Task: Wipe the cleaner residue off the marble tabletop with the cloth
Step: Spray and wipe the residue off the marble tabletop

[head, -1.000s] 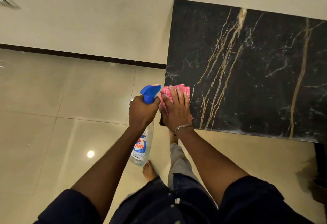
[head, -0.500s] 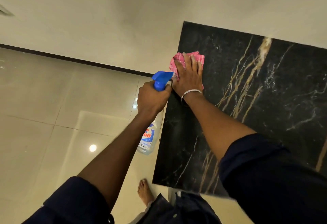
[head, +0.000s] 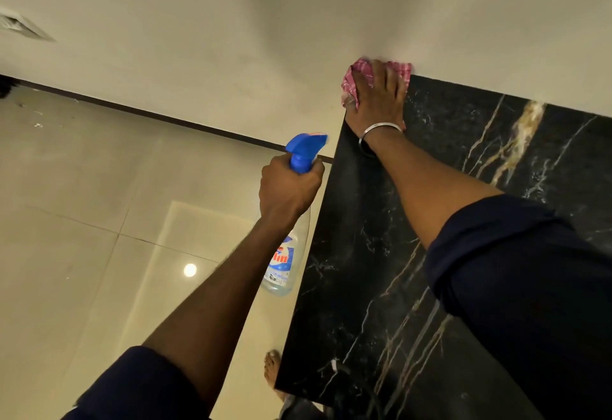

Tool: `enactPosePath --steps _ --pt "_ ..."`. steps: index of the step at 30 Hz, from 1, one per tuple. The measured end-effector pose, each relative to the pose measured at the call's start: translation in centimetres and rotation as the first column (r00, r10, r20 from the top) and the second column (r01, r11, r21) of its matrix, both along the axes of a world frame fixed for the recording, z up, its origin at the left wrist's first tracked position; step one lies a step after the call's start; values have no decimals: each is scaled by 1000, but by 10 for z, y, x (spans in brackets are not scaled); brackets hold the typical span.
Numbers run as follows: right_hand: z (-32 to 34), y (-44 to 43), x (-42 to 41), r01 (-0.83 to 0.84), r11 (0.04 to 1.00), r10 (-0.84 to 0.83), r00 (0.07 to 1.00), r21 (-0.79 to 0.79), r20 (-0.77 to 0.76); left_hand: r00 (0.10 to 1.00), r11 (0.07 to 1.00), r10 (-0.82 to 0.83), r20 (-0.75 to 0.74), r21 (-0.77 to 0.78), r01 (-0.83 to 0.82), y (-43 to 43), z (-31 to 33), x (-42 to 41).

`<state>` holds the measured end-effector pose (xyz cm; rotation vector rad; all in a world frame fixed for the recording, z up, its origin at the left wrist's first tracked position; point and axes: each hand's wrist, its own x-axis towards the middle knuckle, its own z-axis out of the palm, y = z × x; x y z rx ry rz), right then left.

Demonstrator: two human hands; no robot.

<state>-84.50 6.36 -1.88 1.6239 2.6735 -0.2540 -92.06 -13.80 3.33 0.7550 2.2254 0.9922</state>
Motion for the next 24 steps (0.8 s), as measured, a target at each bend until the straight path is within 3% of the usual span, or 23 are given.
enactPosePath --steps 12,24 --pt "3 -202 42 -84 996 87 992 -33 89 1000 999 22 -21 -33 -23 -120 12 23" --pt "0 -424 95 -58 997 56 997 -45 -44 999 999 -36 -6 7 36 -262 18 69"
